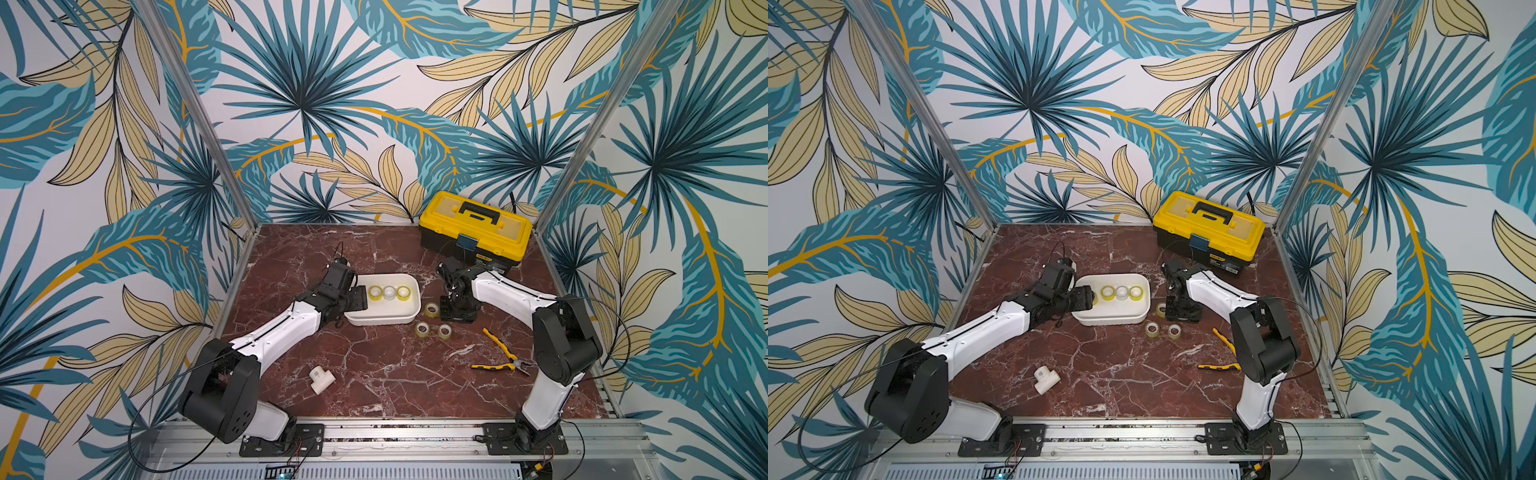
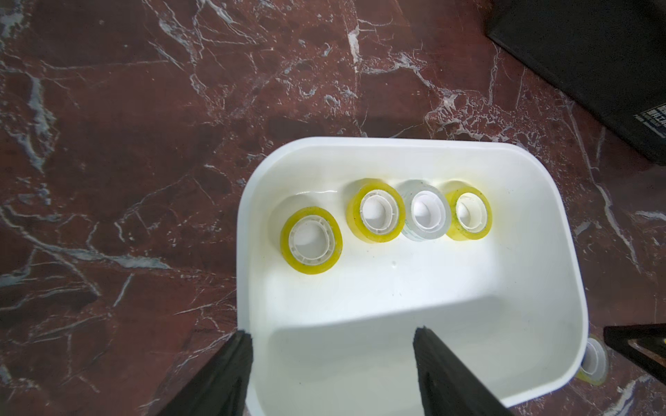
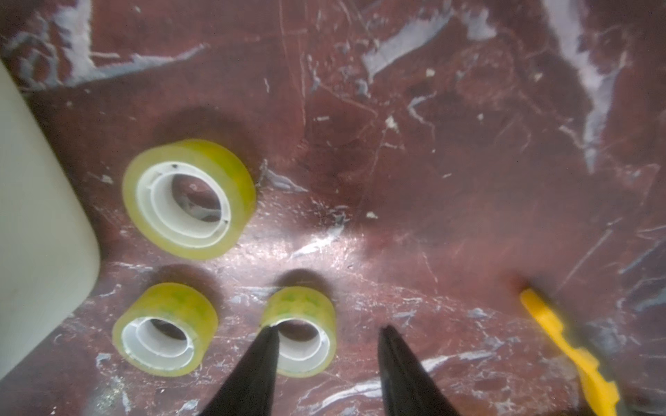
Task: Put the transparent tape into the storage box
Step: Pick up the tape at the center of the board.
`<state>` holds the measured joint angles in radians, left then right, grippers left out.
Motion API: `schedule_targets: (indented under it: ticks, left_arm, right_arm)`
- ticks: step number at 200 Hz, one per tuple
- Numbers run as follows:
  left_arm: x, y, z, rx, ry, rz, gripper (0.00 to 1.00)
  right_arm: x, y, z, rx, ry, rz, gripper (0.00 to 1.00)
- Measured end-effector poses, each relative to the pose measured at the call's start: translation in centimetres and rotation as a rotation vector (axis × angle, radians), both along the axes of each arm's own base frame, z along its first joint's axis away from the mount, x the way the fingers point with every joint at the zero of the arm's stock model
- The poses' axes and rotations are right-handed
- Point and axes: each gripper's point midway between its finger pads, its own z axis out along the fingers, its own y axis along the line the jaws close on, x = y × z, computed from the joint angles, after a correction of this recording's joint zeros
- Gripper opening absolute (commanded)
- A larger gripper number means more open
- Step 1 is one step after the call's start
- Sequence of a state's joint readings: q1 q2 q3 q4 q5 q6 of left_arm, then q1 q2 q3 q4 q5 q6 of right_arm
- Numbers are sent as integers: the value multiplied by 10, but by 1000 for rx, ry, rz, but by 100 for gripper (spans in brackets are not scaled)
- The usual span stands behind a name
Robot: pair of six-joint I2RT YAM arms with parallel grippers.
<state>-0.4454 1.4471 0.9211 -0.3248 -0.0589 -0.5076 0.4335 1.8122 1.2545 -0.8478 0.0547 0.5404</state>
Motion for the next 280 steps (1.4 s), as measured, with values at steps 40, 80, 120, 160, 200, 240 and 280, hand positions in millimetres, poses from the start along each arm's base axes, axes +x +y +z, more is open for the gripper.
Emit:
schedule_targets:
  ticks: [40, 80, 120, 160, 200, 240, 280]
  left_arm:
    - [0, 0, 0, -1, 1, 1, 76]
    - [1, -1, -4, -1, 8, -1, 76]
    - [1, -1, -8, 4, 16, -1, 76]
    - [1, -1, -7, 4, 16, -2, 76]
    - [1, 0, -7, 8, 14, 2, 76]
    - [2, 1, -6, 14, 9, 4, 76]
    - [6, 1, 10, 18, -27, 0, 77]
  right_arm:
    - [-17, -4, -12, 6, 42, -25, 49]
    - [-18, -2, -12, 26, 33, -39, 48]
    - [-14, 1, -19, 42, 19, -52, 27]
    - [-12, 2, -22, 46, 11, -56, 9]
    - [-6, 4, -9, 46, -13, -43, 0]
    - [21, 9, 33, 15, -102, -4, 0]
    - [46, 35, 97, -3, -245, 96, 0]
